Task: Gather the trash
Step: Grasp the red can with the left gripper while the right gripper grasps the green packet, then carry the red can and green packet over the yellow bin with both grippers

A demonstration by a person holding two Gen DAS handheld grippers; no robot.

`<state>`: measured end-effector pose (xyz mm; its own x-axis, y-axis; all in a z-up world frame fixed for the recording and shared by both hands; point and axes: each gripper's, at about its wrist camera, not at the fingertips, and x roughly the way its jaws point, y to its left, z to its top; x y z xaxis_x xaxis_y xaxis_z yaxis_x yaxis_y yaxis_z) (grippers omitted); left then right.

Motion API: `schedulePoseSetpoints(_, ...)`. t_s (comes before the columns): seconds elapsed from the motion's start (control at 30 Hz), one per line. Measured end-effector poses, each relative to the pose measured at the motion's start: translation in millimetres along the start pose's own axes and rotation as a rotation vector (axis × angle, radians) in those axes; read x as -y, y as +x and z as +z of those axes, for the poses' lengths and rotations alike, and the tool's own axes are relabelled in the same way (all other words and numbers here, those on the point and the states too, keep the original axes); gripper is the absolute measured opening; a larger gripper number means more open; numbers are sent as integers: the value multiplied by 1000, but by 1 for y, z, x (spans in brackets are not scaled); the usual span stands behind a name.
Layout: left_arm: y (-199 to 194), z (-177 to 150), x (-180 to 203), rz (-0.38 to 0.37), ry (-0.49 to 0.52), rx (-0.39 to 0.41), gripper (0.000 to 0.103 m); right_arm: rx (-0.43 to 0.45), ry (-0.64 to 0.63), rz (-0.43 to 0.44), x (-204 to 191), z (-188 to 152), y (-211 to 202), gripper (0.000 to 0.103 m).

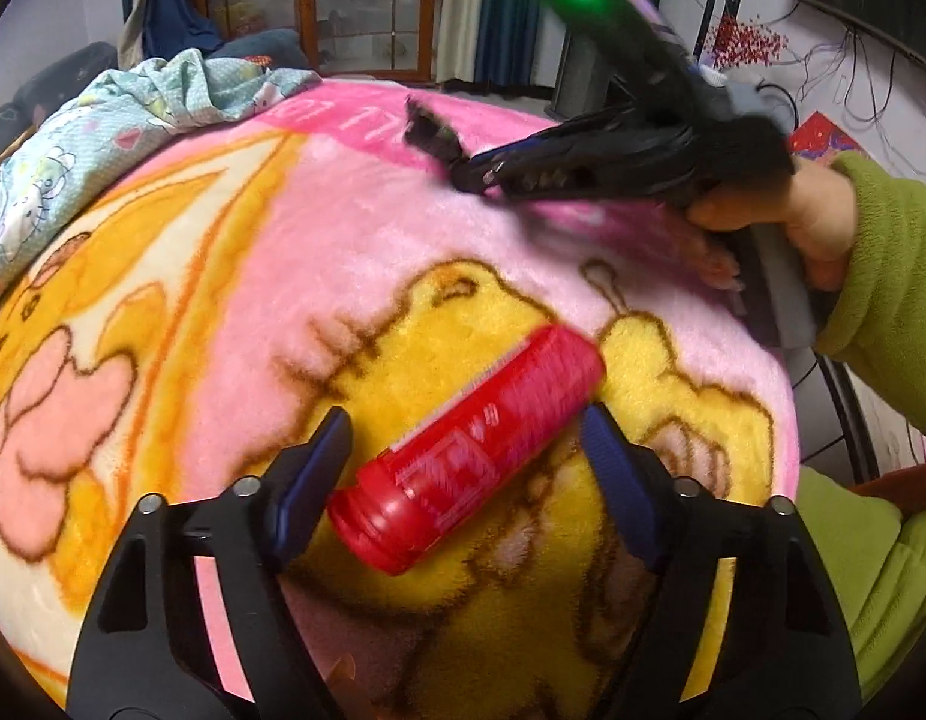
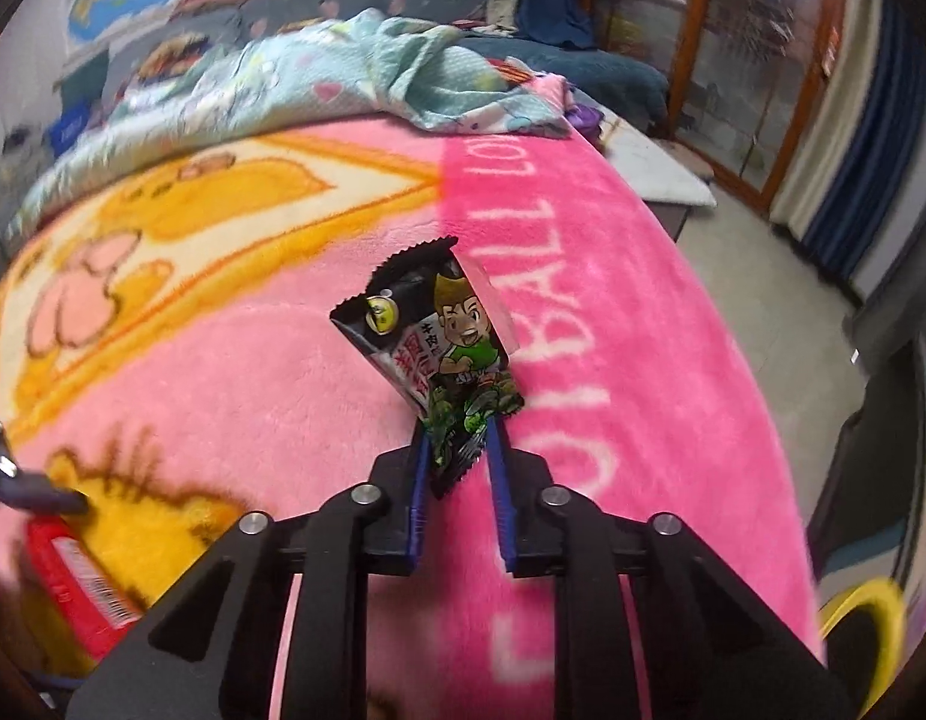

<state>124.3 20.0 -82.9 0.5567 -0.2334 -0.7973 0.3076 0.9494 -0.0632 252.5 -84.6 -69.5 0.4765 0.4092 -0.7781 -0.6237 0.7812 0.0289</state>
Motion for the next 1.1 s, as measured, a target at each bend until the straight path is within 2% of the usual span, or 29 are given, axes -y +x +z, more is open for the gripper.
schedulePoseSetpoints(0.03,2,0,3,4,11,-9,63,-3,19,18,2,-2,-2,4)
schedulePoseSetpoints(0.07,3,0,5,9,21,-14,58,2,48,29,6,-5,-6,4)
schedulePoseSetpoints(0.23,9,0,15,36,54,-26,56,14,107,50,16,-21,-28,4)
schedulePoseSetpoints(0.3,9,1,15,46,53,-21,44,19,120,52,19,-28,-35,4)
schedulePoseSetpoints(0.57,11,7,17,38,29,2,26,54,197,81,35,-52,-63,4)
schedulePoseSetpoints(0.83,15,25,18,-46,-74,37,23,105,258,61,60,-67,-98,4)
schedulePoseSetpoints(1.1,13,56,51,-91,-31,93,23,141,339,25,92,-82,-124,4)
